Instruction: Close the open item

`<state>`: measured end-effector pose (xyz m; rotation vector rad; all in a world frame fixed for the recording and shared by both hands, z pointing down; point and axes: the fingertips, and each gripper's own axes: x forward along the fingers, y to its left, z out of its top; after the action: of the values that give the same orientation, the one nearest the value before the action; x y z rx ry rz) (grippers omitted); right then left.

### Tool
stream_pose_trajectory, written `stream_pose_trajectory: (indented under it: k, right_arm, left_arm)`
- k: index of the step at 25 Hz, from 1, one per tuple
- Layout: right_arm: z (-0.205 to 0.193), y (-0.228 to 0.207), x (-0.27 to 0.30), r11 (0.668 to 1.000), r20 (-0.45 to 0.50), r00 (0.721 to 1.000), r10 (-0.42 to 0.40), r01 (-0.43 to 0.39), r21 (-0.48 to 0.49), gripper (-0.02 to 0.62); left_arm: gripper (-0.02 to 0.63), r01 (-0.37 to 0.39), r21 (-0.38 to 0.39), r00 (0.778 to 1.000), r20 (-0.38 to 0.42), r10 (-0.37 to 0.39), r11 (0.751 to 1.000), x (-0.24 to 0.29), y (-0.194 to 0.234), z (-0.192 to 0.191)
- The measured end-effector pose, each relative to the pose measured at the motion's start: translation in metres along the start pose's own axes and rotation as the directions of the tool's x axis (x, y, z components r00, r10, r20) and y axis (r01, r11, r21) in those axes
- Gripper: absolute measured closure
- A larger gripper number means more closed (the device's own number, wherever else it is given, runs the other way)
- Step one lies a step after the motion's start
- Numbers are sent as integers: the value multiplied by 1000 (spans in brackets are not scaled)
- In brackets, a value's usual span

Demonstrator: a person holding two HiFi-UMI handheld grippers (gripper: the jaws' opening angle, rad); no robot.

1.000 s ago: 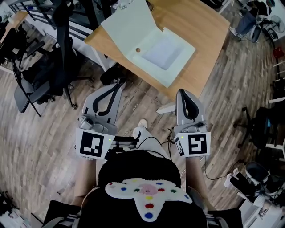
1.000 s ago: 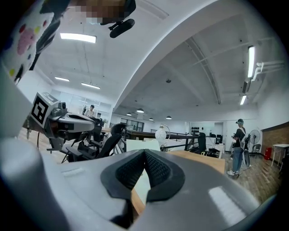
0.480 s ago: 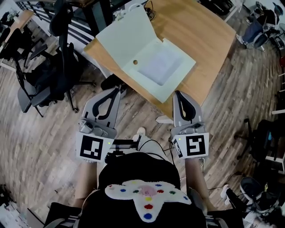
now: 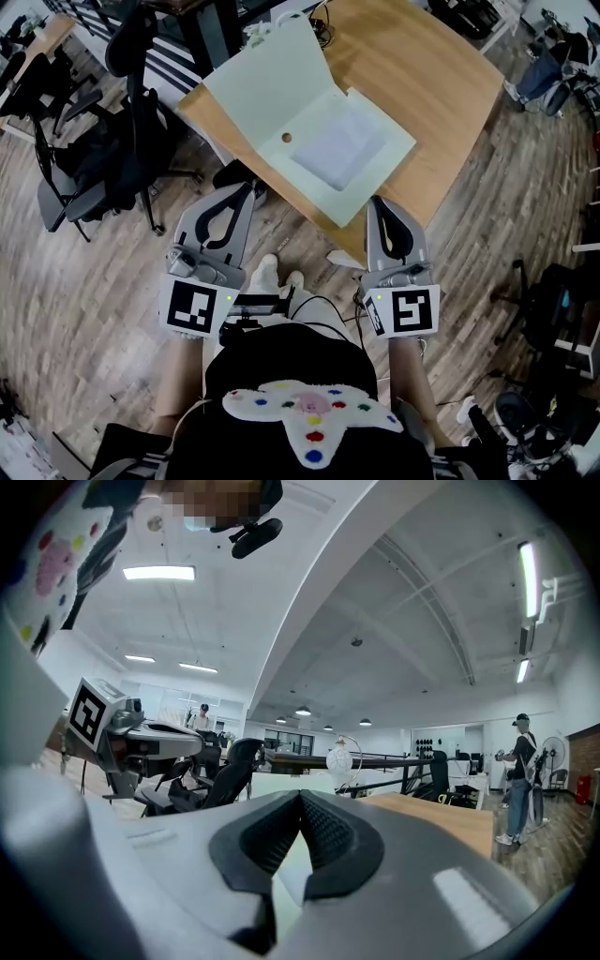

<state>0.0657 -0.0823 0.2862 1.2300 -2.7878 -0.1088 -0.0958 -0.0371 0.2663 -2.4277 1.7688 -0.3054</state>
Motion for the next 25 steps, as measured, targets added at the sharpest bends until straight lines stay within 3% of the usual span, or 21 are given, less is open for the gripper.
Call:
stream_pose_trajectory:
  k: [16, 25]
  right_arm:
    - [-11, 0, 54, 1000, -35, 999, 0, 0, 3, 588]
    - [-16, -6, 79, 999, -68, 996, -53, 54, 8, 588]
  left_arm:
    - [593, 2, -101, 1000, 1, -2, 995, 47, 54, -27]
    - [481, 15, -189, 997, -68, -29, 982, 76, 99, -71]
